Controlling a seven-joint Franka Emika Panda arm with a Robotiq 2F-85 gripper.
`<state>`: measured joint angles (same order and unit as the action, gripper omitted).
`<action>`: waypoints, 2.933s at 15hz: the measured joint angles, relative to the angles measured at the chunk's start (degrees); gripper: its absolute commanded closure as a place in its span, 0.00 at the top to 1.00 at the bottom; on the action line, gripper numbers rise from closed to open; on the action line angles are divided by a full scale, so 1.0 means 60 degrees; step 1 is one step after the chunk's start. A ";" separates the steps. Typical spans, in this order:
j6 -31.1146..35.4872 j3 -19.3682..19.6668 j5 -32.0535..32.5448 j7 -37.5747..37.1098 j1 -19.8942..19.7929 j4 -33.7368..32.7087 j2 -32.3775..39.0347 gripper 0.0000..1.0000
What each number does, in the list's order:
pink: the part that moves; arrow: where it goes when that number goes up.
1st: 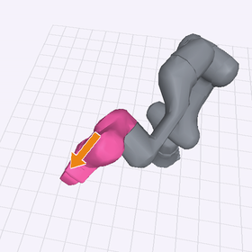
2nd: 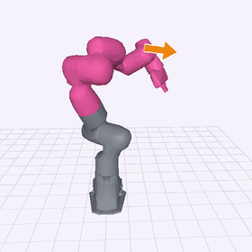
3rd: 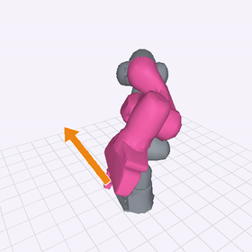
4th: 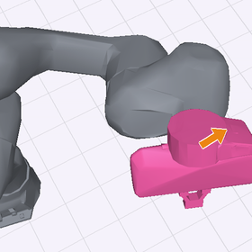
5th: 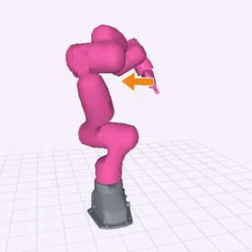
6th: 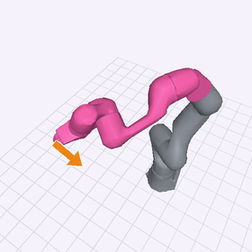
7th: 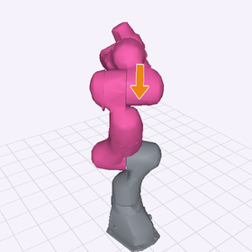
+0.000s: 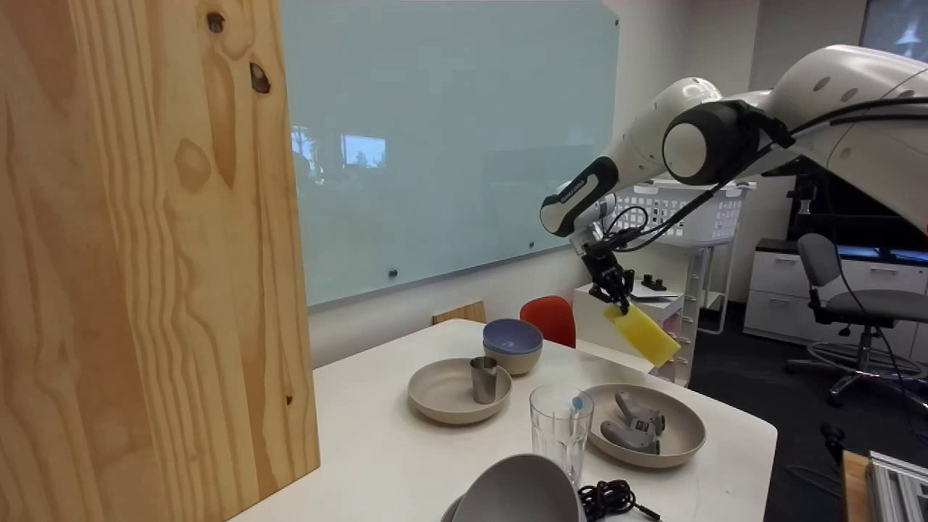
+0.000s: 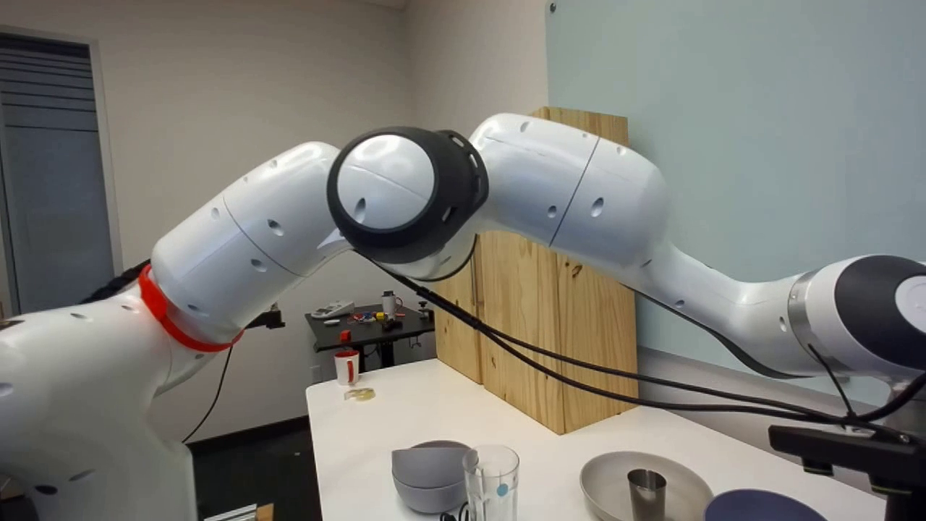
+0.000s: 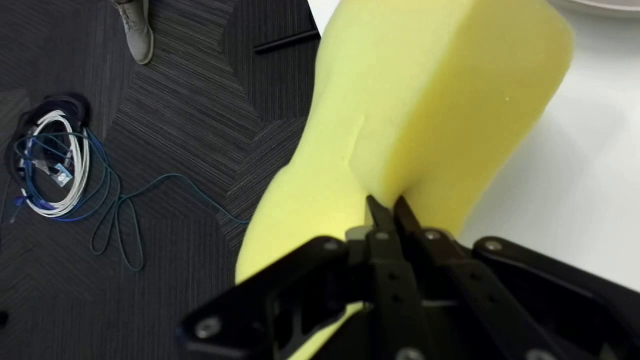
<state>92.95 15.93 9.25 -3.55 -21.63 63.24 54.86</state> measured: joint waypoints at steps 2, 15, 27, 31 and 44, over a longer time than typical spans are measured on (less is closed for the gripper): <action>0.0002 0.0026 0.0117 -0.0001 -0.0021 -0.0363 0.0459 0.01; -0.1500 -0.0631 0.0047 -0.0724 0.0707 -0.3420 0.1922 0.01; -0.2451 -0.1121 -0.0268 -0.1330 0.1248 -0.5130 0.2841 0.01; -0.2461 -0.1163 -0.0335 -0.1431 0.1248 -0.5189 0.2860 0.01; -0.3156 -0.1613 -0.1065 -0.1942 0.1256 -0.6227 0.3102 0.77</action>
<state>74.01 6.25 2.86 -15.20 -14.10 25.88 73.48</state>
